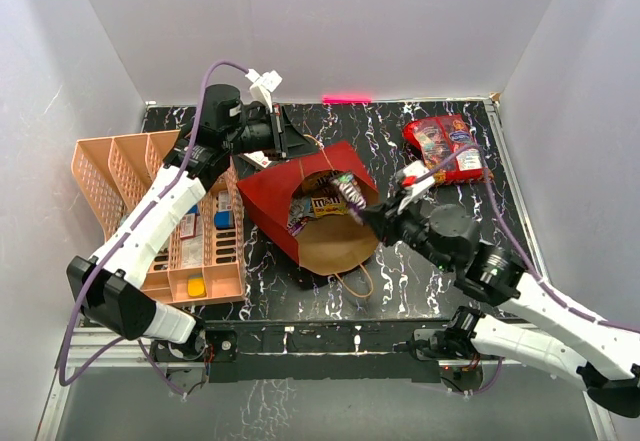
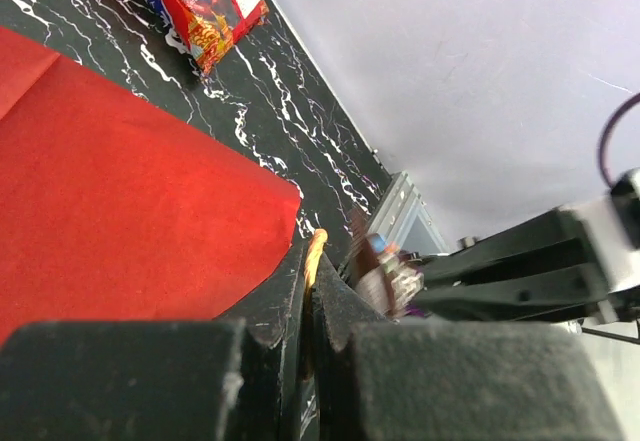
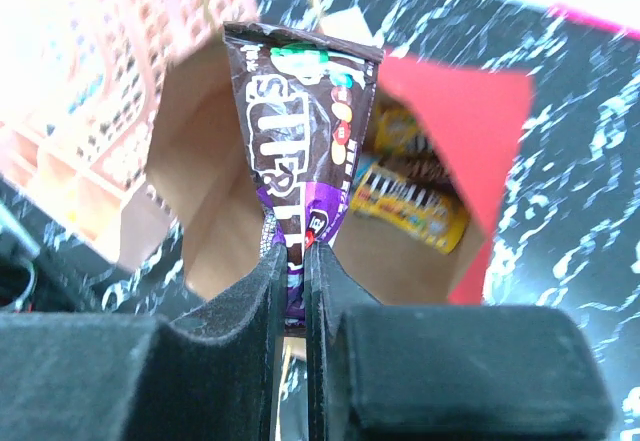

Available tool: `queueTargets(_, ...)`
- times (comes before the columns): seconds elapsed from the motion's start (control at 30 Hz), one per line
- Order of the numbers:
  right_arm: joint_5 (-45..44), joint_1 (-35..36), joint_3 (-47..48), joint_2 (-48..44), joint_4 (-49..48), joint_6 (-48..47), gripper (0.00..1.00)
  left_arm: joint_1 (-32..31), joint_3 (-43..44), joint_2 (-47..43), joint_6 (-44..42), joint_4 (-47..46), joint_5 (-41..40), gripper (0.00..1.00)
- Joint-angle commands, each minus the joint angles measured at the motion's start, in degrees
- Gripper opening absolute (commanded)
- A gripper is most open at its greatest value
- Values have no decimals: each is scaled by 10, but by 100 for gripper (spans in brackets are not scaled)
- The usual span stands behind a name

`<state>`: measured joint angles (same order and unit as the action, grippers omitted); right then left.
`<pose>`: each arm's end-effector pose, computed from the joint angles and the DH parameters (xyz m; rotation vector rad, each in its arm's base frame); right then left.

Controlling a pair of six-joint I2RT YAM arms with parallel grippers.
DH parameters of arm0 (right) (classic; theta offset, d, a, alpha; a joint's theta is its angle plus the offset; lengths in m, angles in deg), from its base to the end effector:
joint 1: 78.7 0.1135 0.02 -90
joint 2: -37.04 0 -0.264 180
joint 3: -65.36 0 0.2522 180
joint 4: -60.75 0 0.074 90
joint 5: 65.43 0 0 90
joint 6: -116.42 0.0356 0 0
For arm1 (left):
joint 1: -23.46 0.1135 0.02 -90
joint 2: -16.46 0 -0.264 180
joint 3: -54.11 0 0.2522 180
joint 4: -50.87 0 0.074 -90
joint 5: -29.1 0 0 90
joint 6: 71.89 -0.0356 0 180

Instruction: Take the snacks out of the paper bag

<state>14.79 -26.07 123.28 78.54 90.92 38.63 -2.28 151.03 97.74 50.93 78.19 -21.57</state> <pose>0.1081 0.1316 0.3338 -0.5229 1.7802 0.6452 0.2805 -0.1603 0.4219 0.4243 1.8846 -1.3170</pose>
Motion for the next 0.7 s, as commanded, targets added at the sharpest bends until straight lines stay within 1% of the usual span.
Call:
queueTargets(0.0, -129, 0, 89, -8, 29, -45, 12, -3, 10, -10, -4, -6, -7, 0)
queueTargets(0.1, -196, 0, 116, 2, 38, -64, 11, -3, 7, -14, -13, 3, -12, 0)
queueTargets(0.17, -222, 0, 123, 2, 36, -75, 10, -3, 3, -16, -17, 7, -18, 0)
queueTargets(0.27, -280, 0, 129, 9, 32, -71, 10, -3, -1, -16, -18, 6, -18, 0)
queueTargets(0.37, -368, -1, 130, 28, 33, -48, 10, -3, -4, -16, -19, 6, -18, 0)
queueTargets(0.4, -411, -2, 129, 35, 34, -42, 10, -3, -3, -16, -19, 7, -17, 0)
queueTargets(0.47, -457, -14, 127, 52, 38, -30, 10, -3, -3, -16, -18, 7, -16, 0)
queueTargets(0.5, -465, -26, 126, 59, 41, -27, 10, -3, -3, -16, -17, 6, -15, 0)
queueTargets(0.57, -453, -71, 124, 77, 46, -21, 10, -3, -4, -16, -14, 4, -11, 0)
queueTargets(0.63, -406, -142, 122, 103, 50, -13, 10, -3, -5, -18, -12, 2, -12, 0)
queueTargets(0.67, -376, -195, 120, 116, 53, -4, 10, -3, -5, -19, -12, 0, -12, 0)
